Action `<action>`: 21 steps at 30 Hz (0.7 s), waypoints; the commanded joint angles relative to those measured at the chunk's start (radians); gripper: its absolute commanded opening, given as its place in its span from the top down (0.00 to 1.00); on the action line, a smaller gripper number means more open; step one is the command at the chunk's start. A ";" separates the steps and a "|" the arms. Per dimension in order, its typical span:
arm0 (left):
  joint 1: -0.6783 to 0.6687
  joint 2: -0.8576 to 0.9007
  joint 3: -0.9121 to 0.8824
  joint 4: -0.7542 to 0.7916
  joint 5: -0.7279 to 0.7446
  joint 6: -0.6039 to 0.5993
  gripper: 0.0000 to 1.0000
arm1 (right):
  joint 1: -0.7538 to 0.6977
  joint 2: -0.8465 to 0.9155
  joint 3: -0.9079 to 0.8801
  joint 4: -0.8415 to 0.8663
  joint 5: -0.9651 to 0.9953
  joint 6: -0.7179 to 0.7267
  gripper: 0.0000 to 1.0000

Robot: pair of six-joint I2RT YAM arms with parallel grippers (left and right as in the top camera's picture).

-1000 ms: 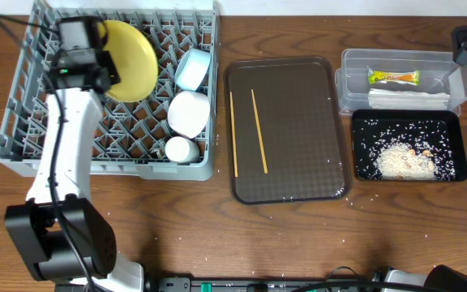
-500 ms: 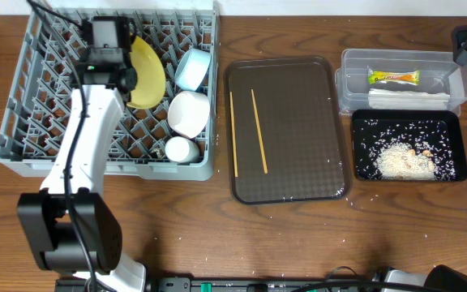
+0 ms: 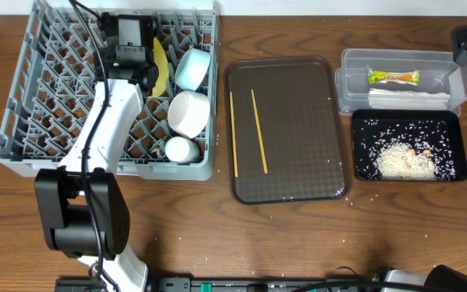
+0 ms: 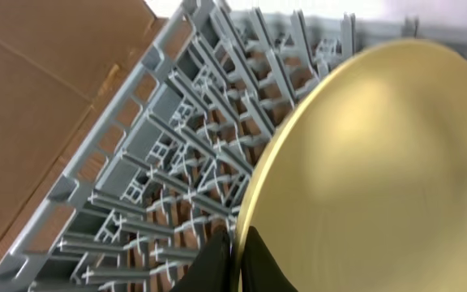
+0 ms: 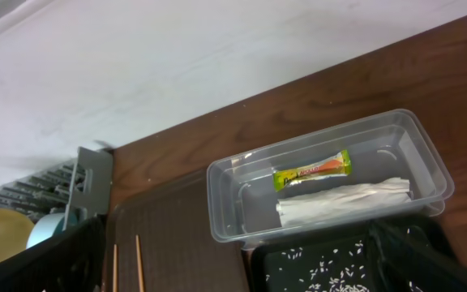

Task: Sort waste into correct bins and load items into the dishwasher
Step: 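Lower the yellow plate upright into the rack and open the left gripper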

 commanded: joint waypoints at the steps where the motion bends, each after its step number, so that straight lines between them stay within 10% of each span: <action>1: -0.009 0.038 -0.006 0.036 0.026 -0.002 0.91 | -0.010 0.002 0.001 -0.002 -0.007 0.010 0.01; 8: -0.041 0.044 -0.006 0.071 0.025 -0.002 0.46 | -0.010 0.002 0.001 -0.002 -0.007 0.010 0.01; 21: -0.133 0.005 0.053 0.027 0.035 -0.027 0.23 | -0.010 0.002 0.001 -0.002 -0.007 0.010 0.01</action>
